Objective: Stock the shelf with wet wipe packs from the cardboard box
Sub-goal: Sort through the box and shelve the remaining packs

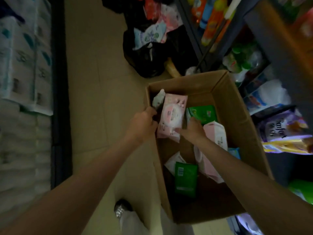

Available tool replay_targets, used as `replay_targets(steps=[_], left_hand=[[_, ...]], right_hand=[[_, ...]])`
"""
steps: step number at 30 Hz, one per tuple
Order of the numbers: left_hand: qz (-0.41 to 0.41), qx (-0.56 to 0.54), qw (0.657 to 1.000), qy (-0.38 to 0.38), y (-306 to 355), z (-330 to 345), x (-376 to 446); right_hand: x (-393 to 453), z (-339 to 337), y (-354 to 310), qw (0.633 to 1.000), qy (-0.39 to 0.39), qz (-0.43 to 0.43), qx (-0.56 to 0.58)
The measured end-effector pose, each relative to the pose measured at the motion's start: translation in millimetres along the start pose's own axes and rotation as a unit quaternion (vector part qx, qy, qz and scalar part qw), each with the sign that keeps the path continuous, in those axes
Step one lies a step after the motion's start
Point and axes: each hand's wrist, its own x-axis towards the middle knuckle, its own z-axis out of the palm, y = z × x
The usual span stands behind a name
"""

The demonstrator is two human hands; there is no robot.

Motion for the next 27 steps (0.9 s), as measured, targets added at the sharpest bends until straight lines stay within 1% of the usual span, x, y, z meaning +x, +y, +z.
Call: replay_targets(steps=[4, 7, 10, 12, 14, 16, 17, 19, 21, 23, 25, 27], left_hand=[[-0.015, -0.046, 0.998, 0.045, -14.7, 19.8, 17.3], [-0.031, -0.072, 0.995, 0.066, -28.3, 32.9, 21.3], [-0.017, -0.098, 0.992, 0.077, -37.4, 43.7, 18.3], [-0.015, -0.140, 0.984, 0.104, -36.0, 45.4, 14.7], [-0.020, -0.182, 0.974, 0.135, -29.6, 40.8, 11.6], [-0.016, -0.197, 0.971, 0.133, -21.0, 32.2, 8.7], [-0.007, -0.192, 0.973, 0.125, -16.3, 25.6, 8.1], [0.010, -0.172, 0.978, 0.117, -6.5, 6.0, 6.4], [0.021, -0.144, 0.981, 0.125, 5.1, -21.8, 1.8], [0.051, -0.050, 0.990, 0.122, 16.0, -56.3, -7.4], [0.112, 0.081, 0.984, 0.110, 22.5, -94.9, -22.4], [0.165, 0.197, 0.959, 0.117, 22.2, -140.0, -40.7]], right_hand=[[46.1, 39.4, -32.5, 0.996, 0.041, 0.045, 0.067], [67.1, 61.7, -48.0, 0.991, 0.094, 0.089, 0.036], [77.3, 70.1, -49.8, 0.986, 0.140, 0.091, 0.014], [79.7, 63.7, -38.5, 0.989, 0.130, 0.074, 0.016], [78.1, 44.9, -25.5, 0.994, 0.089, 0.059, 0.027], [64.5, 12.8, -18.5, 0.997, 0.052, 0.050, 0.026], [54.0, -5.8, -17.9, 0.998, 0.049, 0.041, 0.021], [26.8, -41.6, -24.1, 0.999, 0.049, 0.013, -0.010], [-4.6, -73.9, -36.7, 0.997, 0.048, -0.038, -0.049], [-38.5, -104.5, -63.5, 0.987, 0.054, -0.129, -0.083], [-73.9, -130.6, -104.9, 0.959, 0.055, -0.235, -0.150], [-114.0, -151.0, -158.6, 0.904, 0.061, -0.334, -0.261]])
